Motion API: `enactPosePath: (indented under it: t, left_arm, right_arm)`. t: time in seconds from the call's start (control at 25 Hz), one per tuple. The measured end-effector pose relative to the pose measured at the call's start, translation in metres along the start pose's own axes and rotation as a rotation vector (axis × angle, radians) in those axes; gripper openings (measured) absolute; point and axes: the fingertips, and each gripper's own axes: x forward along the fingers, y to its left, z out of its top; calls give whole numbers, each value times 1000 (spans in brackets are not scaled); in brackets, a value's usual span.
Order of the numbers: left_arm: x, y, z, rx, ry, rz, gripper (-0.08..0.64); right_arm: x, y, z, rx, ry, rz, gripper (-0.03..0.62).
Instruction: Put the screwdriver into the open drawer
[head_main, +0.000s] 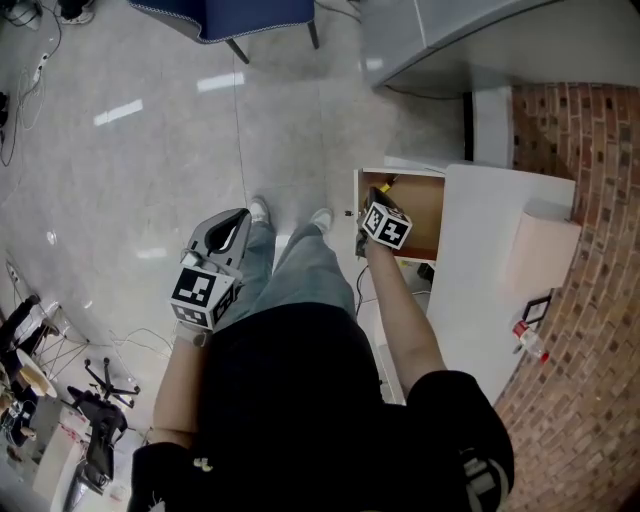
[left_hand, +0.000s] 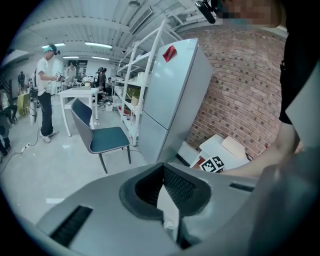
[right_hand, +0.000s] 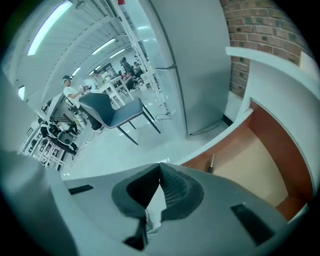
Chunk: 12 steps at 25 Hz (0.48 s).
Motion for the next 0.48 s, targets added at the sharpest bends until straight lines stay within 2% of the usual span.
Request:
enactPosePath:
  t: [0.28,0.48]
  left_arm:
    - [-27,8,16,-19,-88,41,3]
    - [-46,4,34,-22,-165,43,3]
  right_arm:
    - [-57,84,55,-60,-84,169,11]
    - [-113,140,90,-156,-157,288,11]
